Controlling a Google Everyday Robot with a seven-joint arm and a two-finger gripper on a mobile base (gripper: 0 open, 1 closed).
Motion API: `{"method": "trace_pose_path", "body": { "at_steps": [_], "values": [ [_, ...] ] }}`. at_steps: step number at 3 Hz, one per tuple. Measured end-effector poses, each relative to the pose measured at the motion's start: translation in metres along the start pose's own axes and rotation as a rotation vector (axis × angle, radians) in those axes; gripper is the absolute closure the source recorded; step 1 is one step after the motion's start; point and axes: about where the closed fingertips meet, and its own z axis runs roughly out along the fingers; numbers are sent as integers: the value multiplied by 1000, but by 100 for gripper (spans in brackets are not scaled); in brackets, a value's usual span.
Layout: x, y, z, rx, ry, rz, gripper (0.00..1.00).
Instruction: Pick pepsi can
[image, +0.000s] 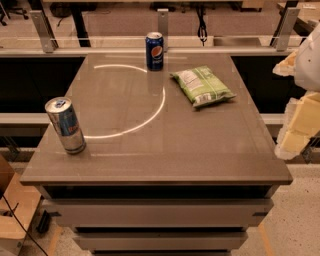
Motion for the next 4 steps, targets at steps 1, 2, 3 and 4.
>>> {"method": "trace_pose_path", "body": {
  "at_steps": [1, 2, 3, 4],
  "values": [
    [-4, -4, -2, 15, -2, 11, 0],
    [-8, -22, 0, 44, -116, 53, 0],
    [-46, -42, 1, 66, -292, 48, 0],
    [-78, -68, 8, 87, -416, 45, 0]
  ]
}}
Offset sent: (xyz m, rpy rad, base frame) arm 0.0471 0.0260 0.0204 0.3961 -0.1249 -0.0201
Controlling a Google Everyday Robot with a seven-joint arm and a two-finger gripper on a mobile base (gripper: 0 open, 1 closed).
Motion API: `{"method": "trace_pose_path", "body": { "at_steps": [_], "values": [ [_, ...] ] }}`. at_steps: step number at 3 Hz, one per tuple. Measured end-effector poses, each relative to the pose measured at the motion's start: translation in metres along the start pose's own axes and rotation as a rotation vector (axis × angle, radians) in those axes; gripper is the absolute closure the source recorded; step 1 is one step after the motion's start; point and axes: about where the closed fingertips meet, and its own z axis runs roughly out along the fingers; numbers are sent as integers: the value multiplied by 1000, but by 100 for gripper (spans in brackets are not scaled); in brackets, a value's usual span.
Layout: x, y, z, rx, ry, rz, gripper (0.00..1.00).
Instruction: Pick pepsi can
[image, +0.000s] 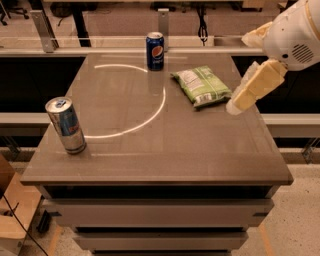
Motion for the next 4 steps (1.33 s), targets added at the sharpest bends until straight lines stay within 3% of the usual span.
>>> {"method": "trace_pose_path", "body": {
  "at_steps": [2, 3, 4],
  "values": [
    [-1, 0, 13, -15, -1, 4, 0],
    [-3, -15, 34, -7, -99, 56, 0],
    [-13, -45, 52, 48, -243, 113, 0]
  ]
}}
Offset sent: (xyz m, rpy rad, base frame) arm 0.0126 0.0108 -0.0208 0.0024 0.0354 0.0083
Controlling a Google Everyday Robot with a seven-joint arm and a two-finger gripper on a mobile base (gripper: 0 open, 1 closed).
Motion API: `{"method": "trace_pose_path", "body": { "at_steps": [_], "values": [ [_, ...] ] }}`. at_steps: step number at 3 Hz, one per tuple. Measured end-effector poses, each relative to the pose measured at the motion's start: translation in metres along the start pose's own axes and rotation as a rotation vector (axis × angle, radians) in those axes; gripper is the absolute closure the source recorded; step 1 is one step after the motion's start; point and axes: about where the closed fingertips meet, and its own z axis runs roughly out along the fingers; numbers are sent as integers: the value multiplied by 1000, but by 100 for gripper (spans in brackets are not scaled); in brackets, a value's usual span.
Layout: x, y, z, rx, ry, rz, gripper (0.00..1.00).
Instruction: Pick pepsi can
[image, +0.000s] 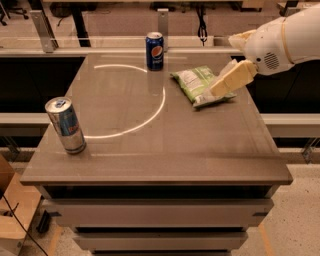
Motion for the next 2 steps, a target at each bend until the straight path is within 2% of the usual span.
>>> {"method": "trace_pose_path", "body": {
  "at_steps": [1, 2],
  "values": [
    [-4, -26, 22, 52, -109, 55, 0],
    [-4, -45, 45, 77, -171, 108, 0]
  ]
}}
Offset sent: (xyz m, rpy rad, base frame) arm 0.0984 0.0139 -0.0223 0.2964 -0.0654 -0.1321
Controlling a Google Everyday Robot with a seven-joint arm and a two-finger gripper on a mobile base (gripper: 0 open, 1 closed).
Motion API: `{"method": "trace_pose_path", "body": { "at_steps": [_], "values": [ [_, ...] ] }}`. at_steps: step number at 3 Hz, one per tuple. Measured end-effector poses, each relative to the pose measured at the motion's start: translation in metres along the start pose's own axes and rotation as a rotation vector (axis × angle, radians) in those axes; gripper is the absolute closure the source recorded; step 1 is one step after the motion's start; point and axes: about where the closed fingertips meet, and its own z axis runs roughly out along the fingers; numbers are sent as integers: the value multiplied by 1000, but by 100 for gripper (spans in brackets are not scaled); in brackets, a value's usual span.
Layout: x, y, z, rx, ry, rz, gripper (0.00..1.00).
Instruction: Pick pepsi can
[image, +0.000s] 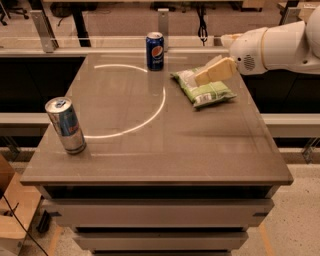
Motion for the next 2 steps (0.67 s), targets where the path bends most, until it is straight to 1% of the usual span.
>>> {"method": "trace_pose_path", "body": {
  "at_steps": [1, 2],
  "values": [
    [6, -12, 29, 0, -58, 76, 0],
    [20, -31, 86, -15, -63, 132, 0]
  ]
}}
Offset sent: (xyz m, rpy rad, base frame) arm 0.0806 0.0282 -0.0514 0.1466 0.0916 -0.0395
